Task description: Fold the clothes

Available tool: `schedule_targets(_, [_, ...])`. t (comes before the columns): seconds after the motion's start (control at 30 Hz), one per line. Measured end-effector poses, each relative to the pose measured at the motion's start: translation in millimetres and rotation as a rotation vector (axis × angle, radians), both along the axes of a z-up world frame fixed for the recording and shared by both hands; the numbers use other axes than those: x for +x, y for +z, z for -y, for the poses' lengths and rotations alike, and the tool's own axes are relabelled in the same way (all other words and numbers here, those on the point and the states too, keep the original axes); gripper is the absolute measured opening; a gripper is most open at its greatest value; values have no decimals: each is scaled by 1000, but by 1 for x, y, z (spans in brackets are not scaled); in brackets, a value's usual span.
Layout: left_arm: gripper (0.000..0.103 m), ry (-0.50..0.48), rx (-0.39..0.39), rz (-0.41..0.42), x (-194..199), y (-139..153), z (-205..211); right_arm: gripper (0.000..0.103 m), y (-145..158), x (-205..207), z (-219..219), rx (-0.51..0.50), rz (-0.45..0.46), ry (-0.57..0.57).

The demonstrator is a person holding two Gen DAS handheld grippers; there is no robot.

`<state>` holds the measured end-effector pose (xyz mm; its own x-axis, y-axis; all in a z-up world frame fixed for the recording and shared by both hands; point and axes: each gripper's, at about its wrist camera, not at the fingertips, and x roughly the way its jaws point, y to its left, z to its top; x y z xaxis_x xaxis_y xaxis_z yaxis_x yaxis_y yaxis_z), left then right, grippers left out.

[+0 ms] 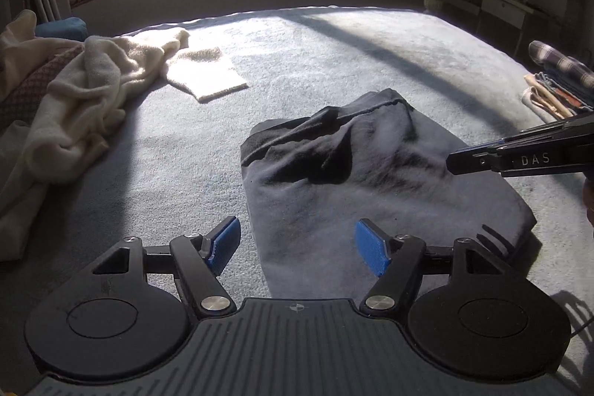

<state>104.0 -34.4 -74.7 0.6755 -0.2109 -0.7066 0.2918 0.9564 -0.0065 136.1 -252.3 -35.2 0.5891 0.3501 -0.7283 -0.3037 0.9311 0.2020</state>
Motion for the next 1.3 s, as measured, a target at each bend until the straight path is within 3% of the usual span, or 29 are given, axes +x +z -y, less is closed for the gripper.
schedule_targets(0.4, [70, -84, 6, -109, -40, -21, 18, 9, -4, -40, -3, -59, -75, 18])
schedule_targets(0.97, [70, -81, 44, -189, -49, -47, 14, 9, -40, -51, 6, -120, -160, -25])
schedule_targets(1.17, [72, -85, 46, -189, -47, -50, 12, 9, -30, -47, 19, -39, -125, -46])
schedule_targets(1.3, [72, -84, 7, -156, -48, -39, 4, 9, -19, -43, 31, 31, -90, -63])
